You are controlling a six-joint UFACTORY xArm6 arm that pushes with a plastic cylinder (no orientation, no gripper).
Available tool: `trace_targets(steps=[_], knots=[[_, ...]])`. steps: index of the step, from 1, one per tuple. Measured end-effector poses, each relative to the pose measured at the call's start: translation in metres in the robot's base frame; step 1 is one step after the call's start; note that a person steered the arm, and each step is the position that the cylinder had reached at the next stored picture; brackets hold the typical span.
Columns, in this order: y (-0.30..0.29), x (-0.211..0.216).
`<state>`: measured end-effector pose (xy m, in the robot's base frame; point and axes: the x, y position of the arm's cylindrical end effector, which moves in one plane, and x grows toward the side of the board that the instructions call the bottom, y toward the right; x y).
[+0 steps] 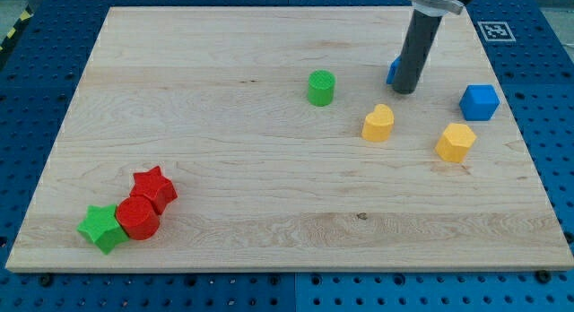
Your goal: Put the triangle at the top right side of green circle
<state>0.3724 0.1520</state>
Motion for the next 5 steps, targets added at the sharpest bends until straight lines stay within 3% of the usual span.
trace_targets(steps=[3,5], knots=[[0.053,-0.008],[0.051,-0.037]])
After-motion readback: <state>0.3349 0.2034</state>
